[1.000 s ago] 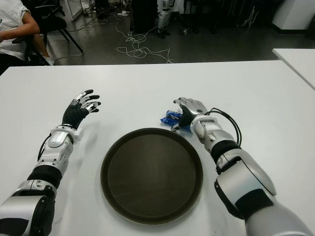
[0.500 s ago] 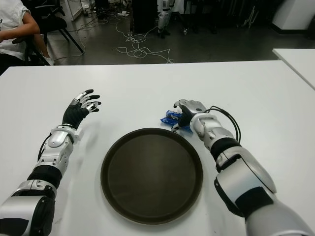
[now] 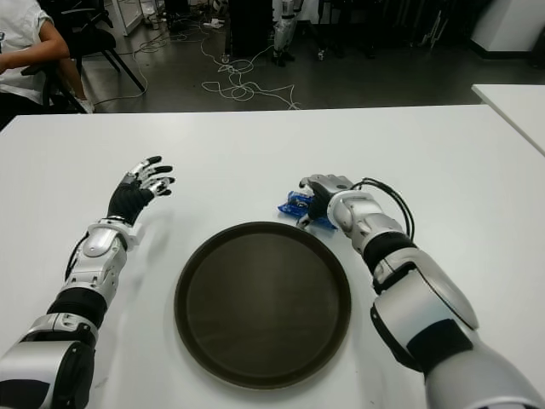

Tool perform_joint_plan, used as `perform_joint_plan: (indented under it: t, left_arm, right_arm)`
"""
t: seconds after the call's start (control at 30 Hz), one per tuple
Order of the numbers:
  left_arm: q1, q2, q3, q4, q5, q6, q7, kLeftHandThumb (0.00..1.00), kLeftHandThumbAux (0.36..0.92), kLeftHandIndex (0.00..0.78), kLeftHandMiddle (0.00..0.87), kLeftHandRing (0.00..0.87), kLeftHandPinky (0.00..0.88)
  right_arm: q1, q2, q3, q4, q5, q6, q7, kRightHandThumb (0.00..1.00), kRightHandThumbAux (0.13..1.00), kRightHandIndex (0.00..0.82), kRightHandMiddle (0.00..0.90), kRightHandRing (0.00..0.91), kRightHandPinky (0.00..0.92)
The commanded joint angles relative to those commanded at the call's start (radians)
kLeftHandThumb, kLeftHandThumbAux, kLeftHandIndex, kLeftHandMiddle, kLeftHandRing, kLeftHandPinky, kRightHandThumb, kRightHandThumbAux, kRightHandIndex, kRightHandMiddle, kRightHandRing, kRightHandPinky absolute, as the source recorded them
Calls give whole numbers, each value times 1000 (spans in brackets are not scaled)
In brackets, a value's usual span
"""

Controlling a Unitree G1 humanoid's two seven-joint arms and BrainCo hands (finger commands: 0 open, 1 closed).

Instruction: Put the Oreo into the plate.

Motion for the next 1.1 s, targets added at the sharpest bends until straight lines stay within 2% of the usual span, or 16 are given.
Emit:
perform_joint_plan:
  t: [0.17, 0.63, 1.1]
  left_arm:
    - [3, -3, 0, -9, -1, 4, 1, 513, 768, 173, 258, 276, 314]
    - [8, -5, -3, -20, 1, 1, 5, 517, 765, 178, 258, 275, 313]
    - [16, -4, -2, -31, -4, -2, 1, 524, 766, 187, 263, 281, 319]
  right_arm:
    - [-1, -3, -1, -2, 1, -1, -11, 0, 703, 218, 211, 233, 241]
    - [3, -16, -27, -14, 19, -16, -29, 0, 695, 224, 228, 267, 291]
    - [6, -17, -51, -19, 20, -16, -43, 0, 692, 231, 232, 263, 278]
